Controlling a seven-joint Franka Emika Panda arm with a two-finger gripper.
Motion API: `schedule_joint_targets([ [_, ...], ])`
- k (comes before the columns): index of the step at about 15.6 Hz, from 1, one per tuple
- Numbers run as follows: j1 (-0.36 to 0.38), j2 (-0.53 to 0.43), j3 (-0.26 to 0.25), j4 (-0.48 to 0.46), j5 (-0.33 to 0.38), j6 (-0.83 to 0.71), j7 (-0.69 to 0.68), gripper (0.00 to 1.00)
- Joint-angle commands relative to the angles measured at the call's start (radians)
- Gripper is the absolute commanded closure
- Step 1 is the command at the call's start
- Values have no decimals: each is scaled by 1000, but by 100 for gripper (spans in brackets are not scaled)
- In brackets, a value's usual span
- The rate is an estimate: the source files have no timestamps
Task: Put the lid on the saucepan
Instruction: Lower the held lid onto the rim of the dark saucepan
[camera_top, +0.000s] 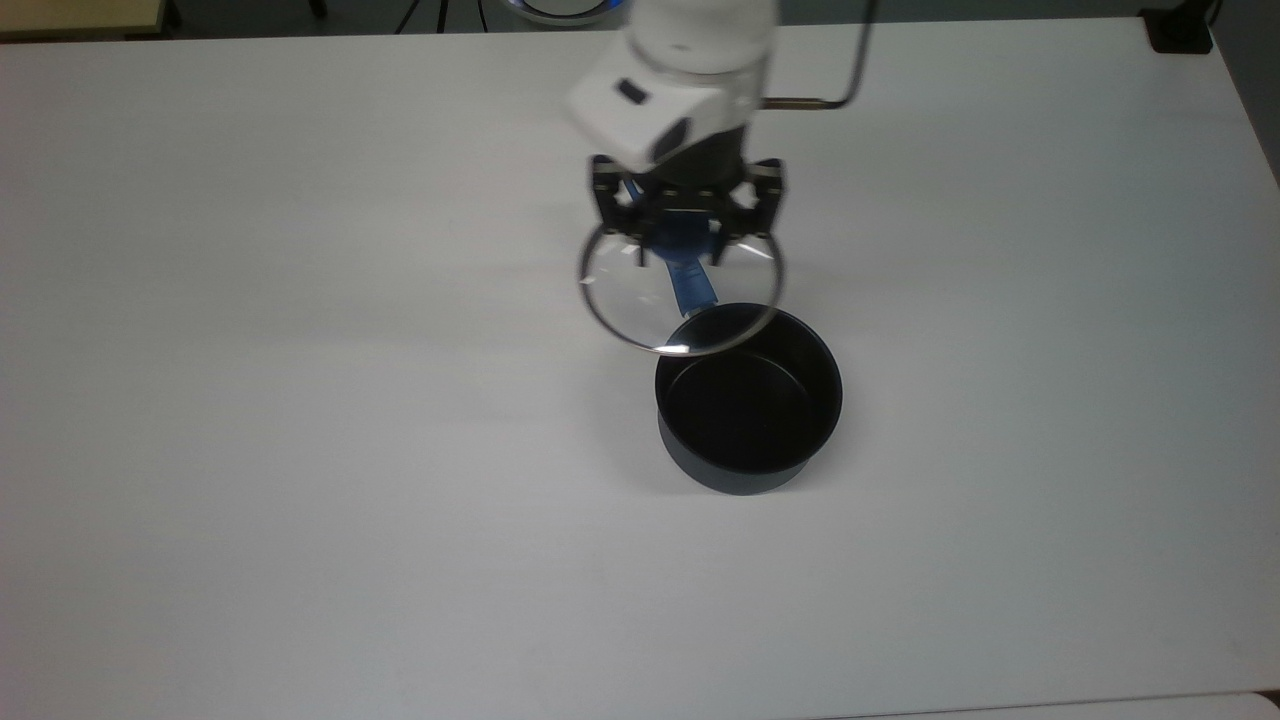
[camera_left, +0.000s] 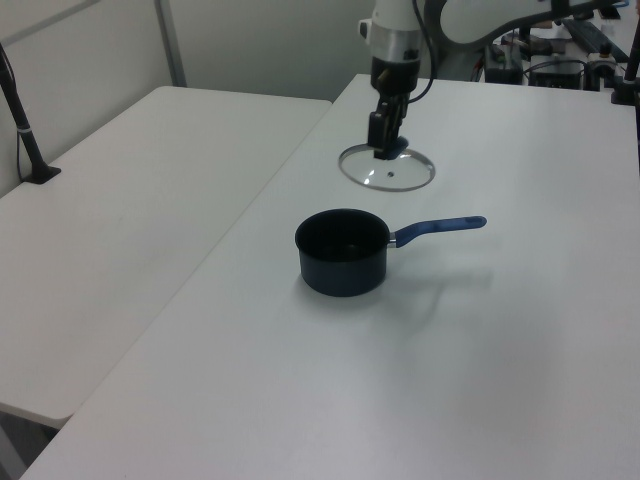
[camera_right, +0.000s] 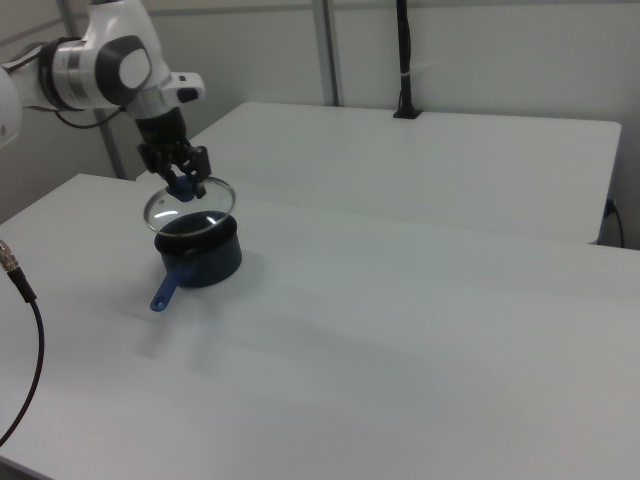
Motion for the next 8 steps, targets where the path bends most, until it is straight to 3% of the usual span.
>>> schedule_joint_targets([
  [1, 69, 85, -17, 86, -19, 75, 87, 51],
  [8, 75, 202, -11, 86, -38, 184, 110, 51],
])
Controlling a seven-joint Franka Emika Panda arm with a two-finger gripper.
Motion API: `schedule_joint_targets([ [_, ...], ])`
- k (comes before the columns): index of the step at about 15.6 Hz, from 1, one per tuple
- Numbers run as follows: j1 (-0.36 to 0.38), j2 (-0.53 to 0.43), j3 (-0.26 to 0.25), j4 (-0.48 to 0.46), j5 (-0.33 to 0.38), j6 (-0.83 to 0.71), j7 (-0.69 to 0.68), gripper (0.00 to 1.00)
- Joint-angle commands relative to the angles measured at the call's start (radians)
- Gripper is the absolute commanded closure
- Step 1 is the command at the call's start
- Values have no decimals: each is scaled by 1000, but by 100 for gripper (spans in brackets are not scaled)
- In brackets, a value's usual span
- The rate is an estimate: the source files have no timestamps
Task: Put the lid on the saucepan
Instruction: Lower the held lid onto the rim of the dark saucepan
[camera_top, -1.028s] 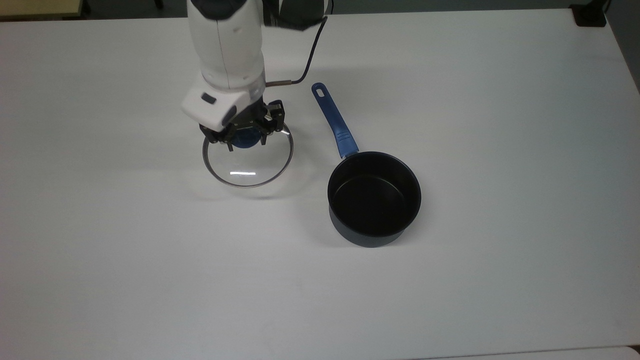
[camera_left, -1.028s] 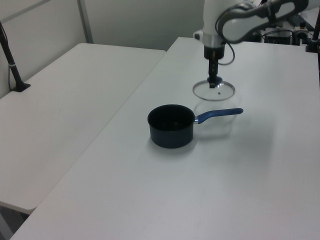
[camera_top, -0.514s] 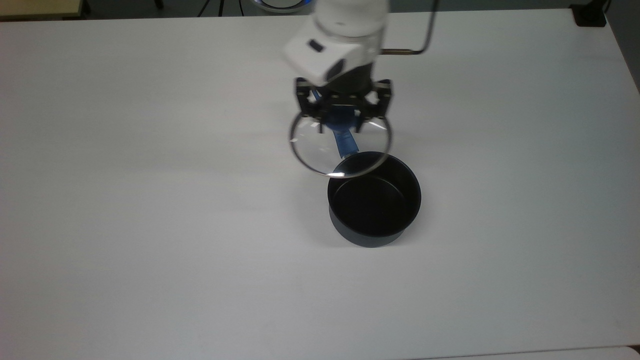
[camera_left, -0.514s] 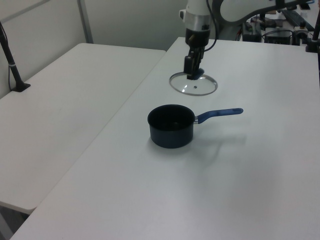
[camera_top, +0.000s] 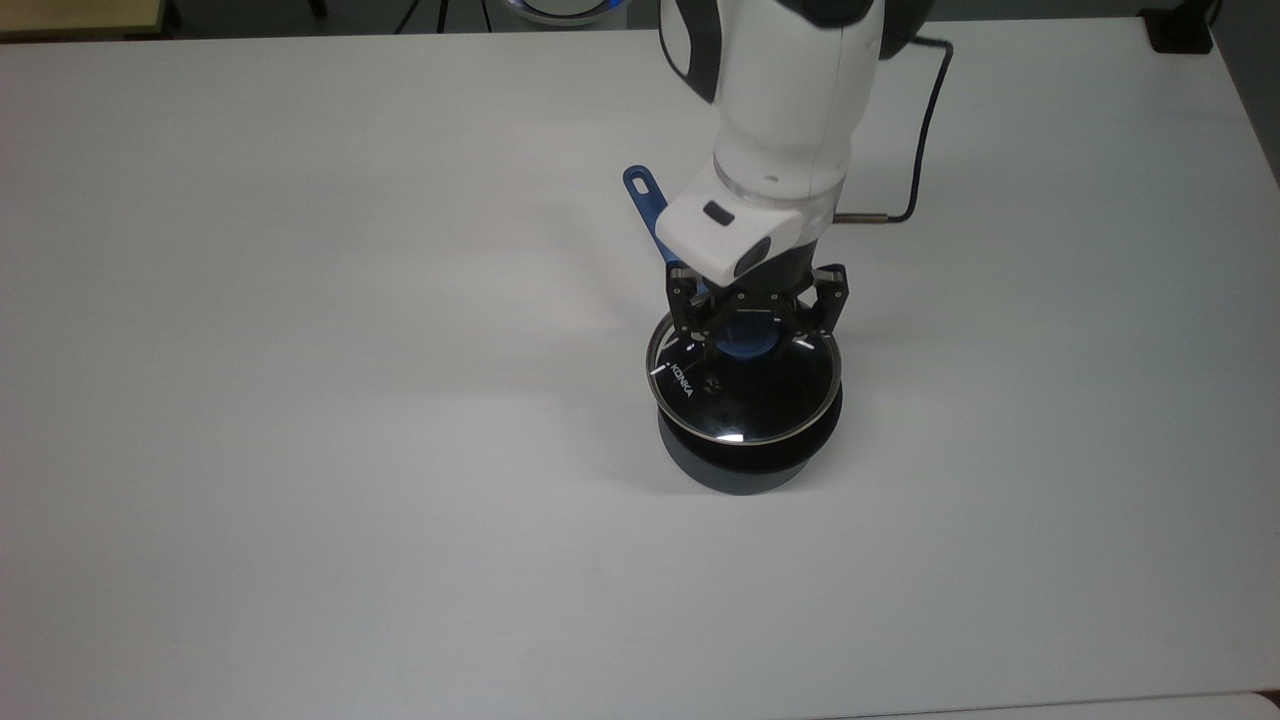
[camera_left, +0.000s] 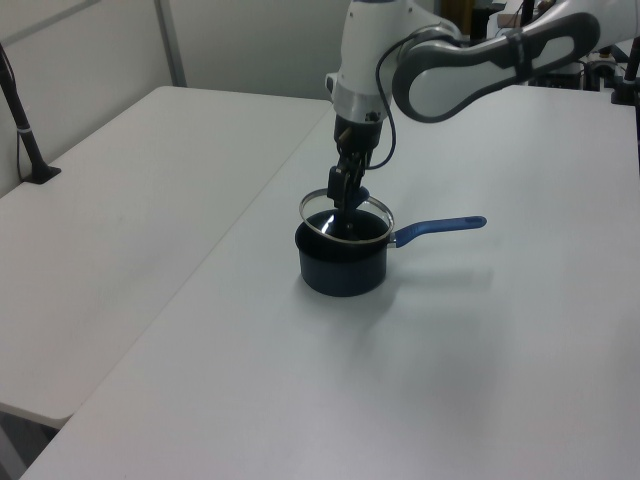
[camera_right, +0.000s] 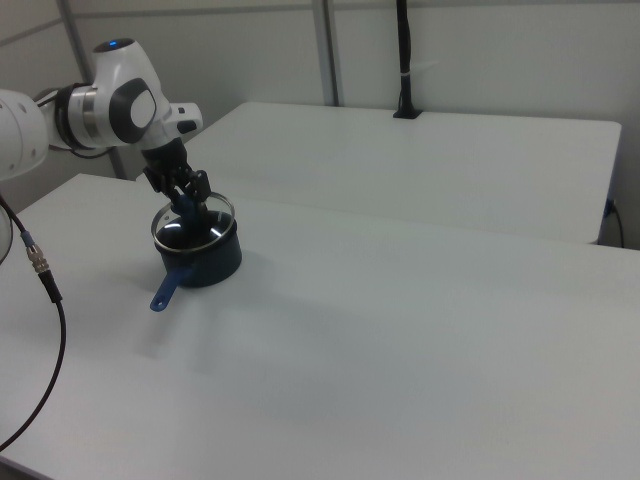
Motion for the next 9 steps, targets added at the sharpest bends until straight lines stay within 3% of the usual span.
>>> schedule_joint_targets([
  [1, 15, 34, -8, 30, -23, 14, 33, 50],
  [6, 15, 56, -6, 24, -28, 72, 36, 42],
  [9, 26, 56, -4, 27, -28, 77, 50, 43],
])
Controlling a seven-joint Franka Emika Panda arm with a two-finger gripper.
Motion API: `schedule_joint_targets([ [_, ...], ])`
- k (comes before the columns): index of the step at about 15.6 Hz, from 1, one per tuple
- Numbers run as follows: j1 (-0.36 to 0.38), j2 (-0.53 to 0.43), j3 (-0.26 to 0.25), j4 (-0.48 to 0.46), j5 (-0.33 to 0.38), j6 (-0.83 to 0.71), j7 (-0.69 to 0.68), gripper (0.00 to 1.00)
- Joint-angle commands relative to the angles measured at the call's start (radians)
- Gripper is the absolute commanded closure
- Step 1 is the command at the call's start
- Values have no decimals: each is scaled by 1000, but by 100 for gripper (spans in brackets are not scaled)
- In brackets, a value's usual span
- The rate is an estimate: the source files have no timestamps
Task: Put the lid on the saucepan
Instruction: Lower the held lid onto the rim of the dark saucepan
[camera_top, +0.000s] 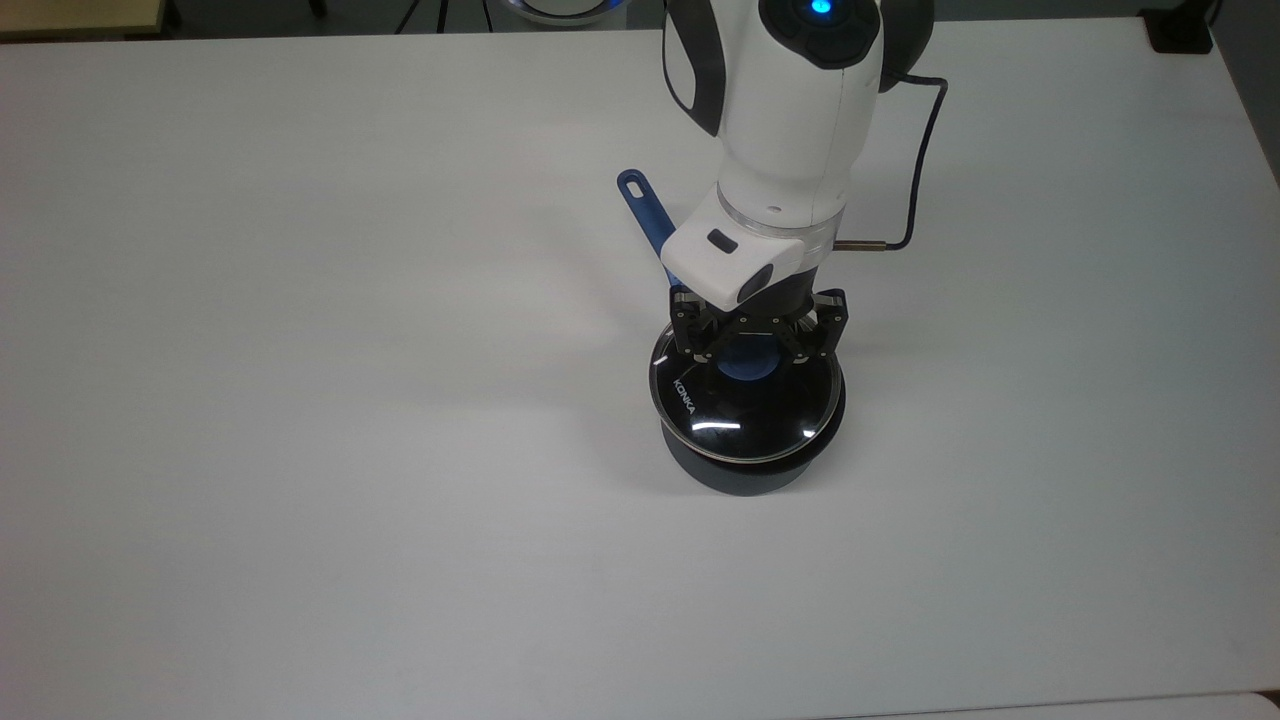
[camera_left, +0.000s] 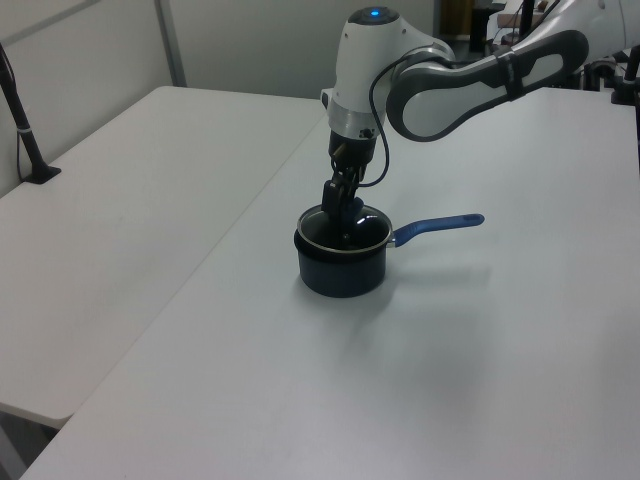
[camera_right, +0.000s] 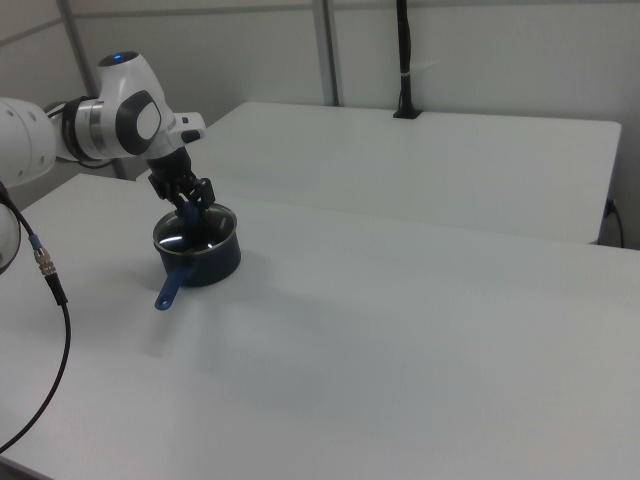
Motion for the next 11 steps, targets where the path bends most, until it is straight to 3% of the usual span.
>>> schedule_joint_targets([
  [1, 23, 18, -5, 28, -15, 22, 38, 43],
  [8, 25, 16, -3, 48, -15, 22, 46, 44],
  [11, 25, 22, -3, 45, -58, 40, 50, 43],
])
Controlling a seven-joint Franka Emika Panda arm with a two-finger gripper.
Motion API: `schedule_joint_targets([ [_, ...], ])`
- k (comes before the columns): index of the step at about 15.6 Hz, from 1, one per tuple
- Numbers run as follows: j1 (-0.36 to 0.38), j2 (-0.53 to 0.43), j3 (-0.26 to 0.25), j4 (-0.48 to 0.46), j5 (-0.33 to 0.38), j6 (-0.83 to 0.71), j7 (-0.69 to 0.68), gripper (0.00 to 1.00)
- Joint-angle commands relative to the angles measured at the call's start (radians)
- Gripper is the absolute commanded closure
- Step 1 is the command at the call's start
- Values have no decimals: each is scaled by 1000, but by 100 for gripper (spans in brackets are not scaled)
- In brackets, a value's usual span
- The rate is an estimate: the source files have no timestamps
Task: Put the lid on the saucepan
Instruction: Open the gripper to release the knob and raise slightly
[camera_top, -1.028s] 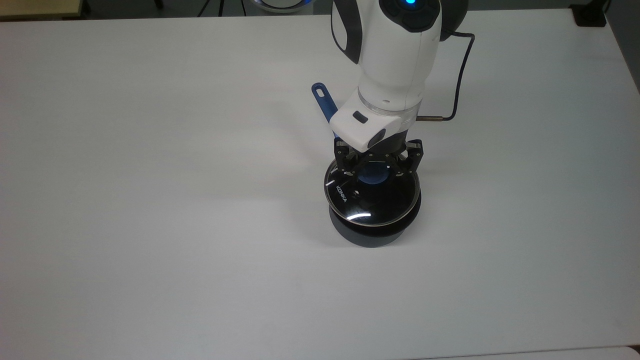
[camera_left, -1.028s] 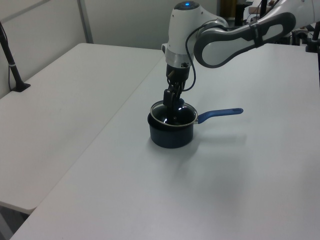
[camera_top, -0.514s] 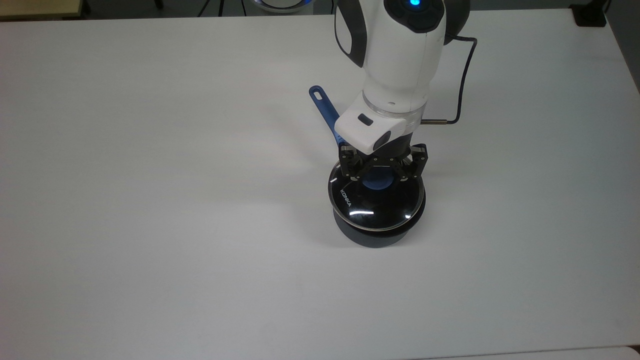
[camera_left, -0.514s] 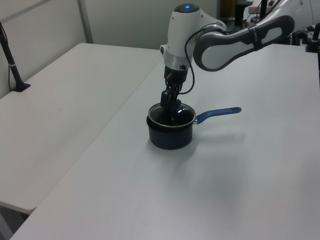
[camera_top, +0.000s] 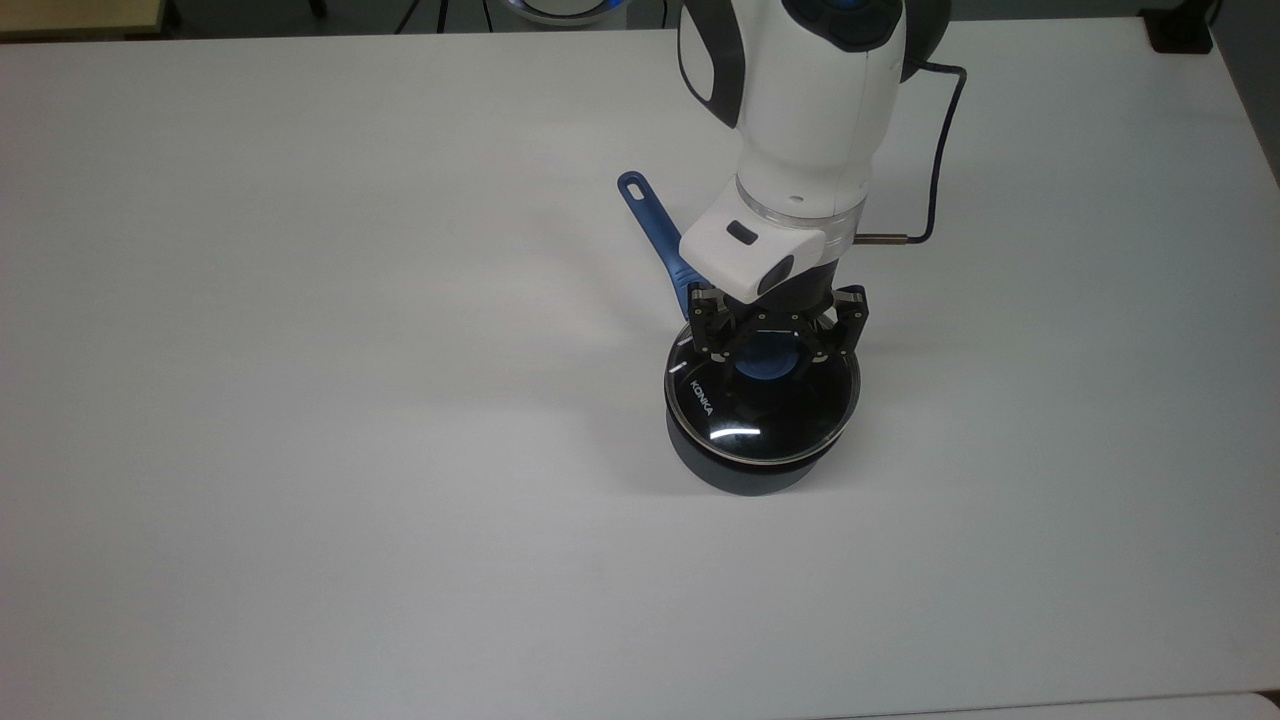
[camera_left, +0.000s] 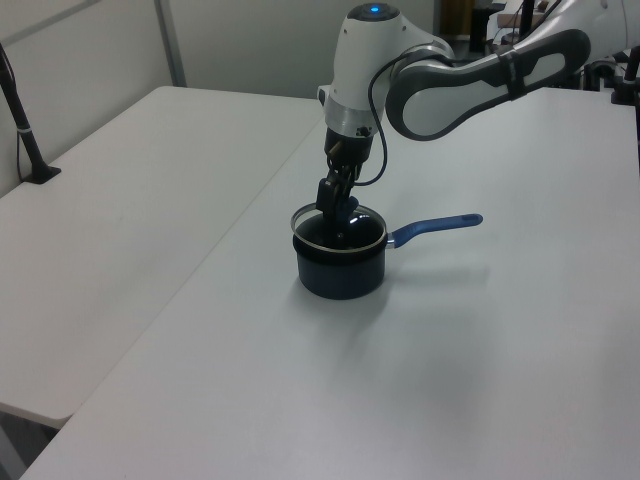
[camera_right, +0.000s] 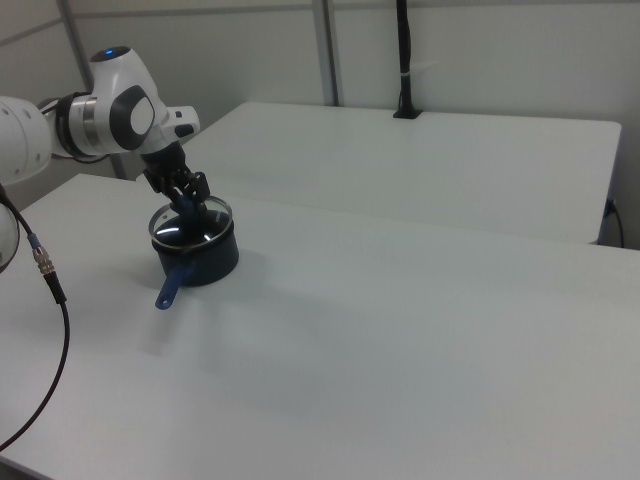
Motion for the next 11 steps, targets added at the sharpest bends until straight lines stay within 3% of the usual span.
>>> schedule_joint_targets([
  [1, 11, 28, -6, 21, -52, 43, 37, 43],
  [11, 14, 28, -4, 13, -56, 37, 44, 42],
])
